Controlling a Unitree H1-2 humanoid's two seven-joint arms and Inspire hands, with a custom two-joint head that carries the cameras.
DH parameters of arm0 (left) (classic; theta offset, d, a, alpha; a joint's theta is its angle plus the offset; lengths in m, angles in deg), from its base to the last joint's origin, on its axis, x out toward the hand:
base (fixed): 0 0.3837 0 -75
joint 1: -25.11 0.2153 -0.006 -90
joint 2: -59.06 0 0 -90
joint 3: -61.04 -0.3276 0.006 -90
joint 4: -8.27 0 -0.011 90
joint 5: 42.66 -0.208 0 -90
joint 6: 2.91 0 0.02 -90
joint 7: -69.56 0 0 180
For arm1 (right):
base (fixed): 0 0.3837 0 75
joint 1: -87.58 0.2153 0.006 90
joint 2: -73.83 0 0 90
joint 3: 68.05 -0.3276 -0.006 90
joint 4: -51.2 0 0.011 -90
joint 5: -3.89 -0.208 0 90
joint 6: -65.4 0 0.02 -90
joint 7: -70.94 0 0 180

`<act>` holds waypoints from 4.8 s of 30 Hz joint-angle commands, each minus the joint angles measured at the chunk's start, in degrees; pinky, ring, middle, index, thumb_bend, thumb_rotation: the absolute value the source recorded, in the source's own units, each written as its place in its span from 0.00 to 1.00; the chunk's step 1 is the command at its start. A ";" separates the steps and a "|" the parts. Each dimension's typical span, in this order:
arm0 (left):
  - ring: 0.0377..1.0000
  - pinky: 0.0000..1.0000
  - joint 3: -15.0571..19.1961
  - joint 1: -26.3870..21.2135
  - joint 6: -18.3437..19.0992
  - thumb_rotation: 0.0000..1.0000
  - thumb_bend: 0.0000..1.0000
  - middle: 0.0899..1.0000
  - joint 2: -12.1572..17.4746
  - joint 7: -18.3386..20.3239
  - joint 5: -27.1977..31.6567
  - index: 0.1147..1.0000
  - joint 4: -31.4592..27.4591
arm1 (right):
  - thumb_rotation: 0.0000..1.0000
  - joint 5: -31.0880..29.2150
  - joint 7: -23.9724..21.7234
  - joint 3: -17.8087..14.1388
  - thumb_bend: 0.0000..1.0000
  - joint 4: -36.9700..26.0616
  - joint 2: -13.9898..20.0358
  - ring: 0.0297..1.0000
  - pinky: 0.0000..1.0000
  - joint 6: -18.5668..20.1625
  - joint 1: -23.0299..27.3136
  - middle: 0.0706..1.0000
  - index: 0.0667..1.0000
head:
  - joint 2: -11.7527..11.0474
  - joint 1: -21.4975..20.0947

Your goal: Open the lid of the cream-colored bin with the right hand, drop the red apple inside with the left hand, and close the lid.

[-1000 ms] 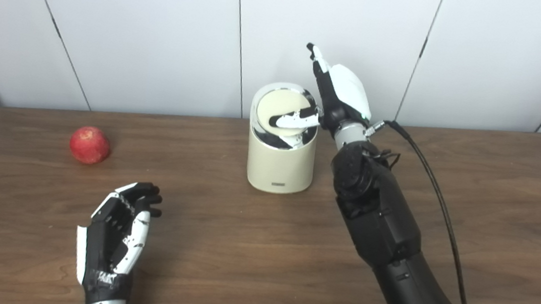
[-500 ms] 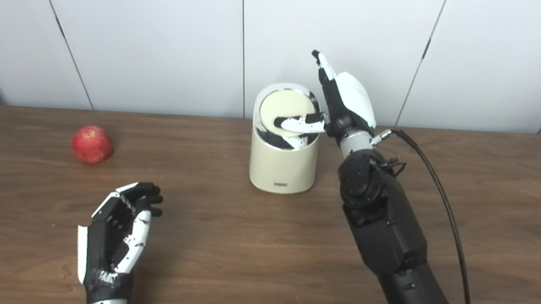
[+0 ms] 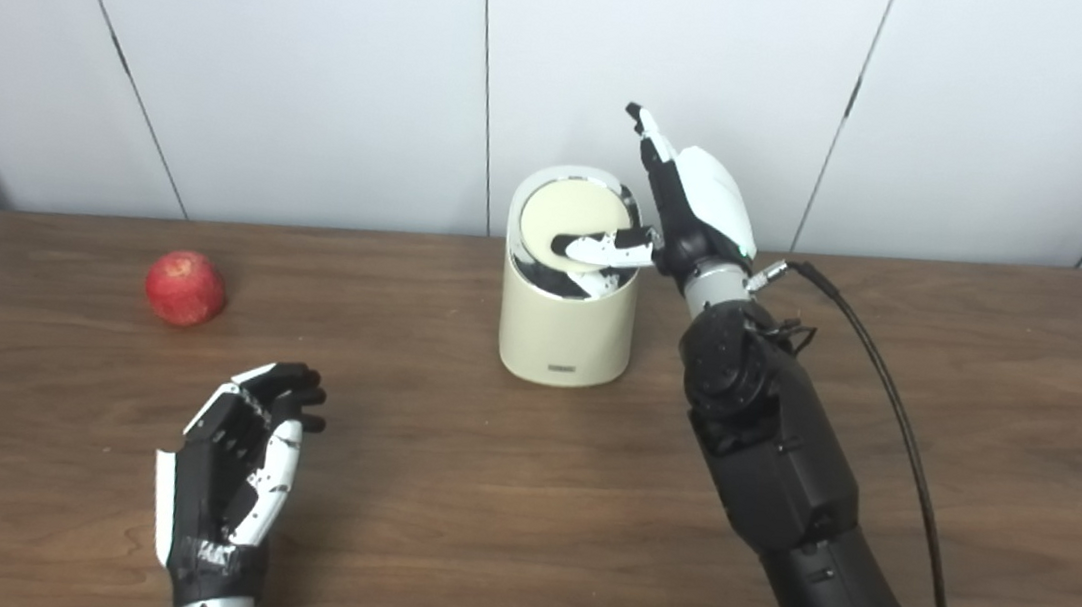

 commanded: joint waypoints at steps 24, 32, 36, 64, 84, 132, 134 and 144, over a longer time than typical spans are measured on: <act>0.61 0.53 -0.10 -0.02 -2.09 0.31 0.26 0.61 0.13 -0.03 -0.43 0.59 3.17 | 0.14 3.59 -4.85 -0.57 0.92 0.67 4.00 0.90 0.85 2.43 -3.04 0.94 0.97 | -0.52 -0.23; 0.61 0.53 -0.11 -0.06 -2.02 0.29 0.26 0.61 0.11 0.07 -0.10 0.58 3.01 | 0.13 3.45 -4.95 -0.49 0.91 0.12 4.27 0.90 0.85 2.42 -3.01 0.94 0.97 | -0.30 -0.33; 0.61 0.54 -0.10 -0.05 -1.67 0.28 0.26 0.62 0.01 -0.06 -0.21 0.59 2.73 | 0.13 3.45 -5.37 -0.12 0.91 -0.37 4.68 0.90 0.84 2.42 -3.05 0.94 0.97 | -0.26 -0.42; 0.61 0.54 -0.19 -0.23 -1.81 0.30 0.26 0.61 -0.29 -0.47 -1.20 0.59 2.88 | 0.16 5.97 -9.14 -0.98 0.92 -1.28 4.61 0.90 0.85 2.42 -2.76 0.94 0.97 | -0.10 -0.08; 0.61 0.54 -0.21 -0.28 -2.01 0.30 0.27 0.61 -0.27 -0.20 -0.40 0.58 2.81 | 0.07 11.10 -10.37 -1.53 0.89 0.60 3.26 0.90 0.84 2.43 -2.52 0.95 0.97 | 0.05 0.27; 0.62 0.55 -0.08 -0.14 -1.49 0.29 0.28 0.62 -0.39 -0.32 -0.34 0.59 2.30 | 0.08 9.88 -7.45 3.48 0.90 2.21 6.37 0.91 0.87 2.41 -3.88 0.94 0.97 | 0.10 0.38; 0.62 0.55 -0.10 -0.21 -1.69 0.30 0.27 0.61 -0.26 -0.35 -0.67 0.59 2.50 | 0.12 7.14 -8.59 -0.13 0.88 1.08 4.81 0.91 0.82 2.43 -3.93 0.95 0.98 | 0.01 0.34; 0.62 0.55 0.03 -0.59 -2.14 0.28 0.28 0.61 -0.16 -0.08 0.47 0.58 3.13 | 0.32 6.49 -12.41 -5.66 0.90 -0.23 3.01 0.85 0.67 2.43 -3.77 0.93 0.98 | -0.20 0.10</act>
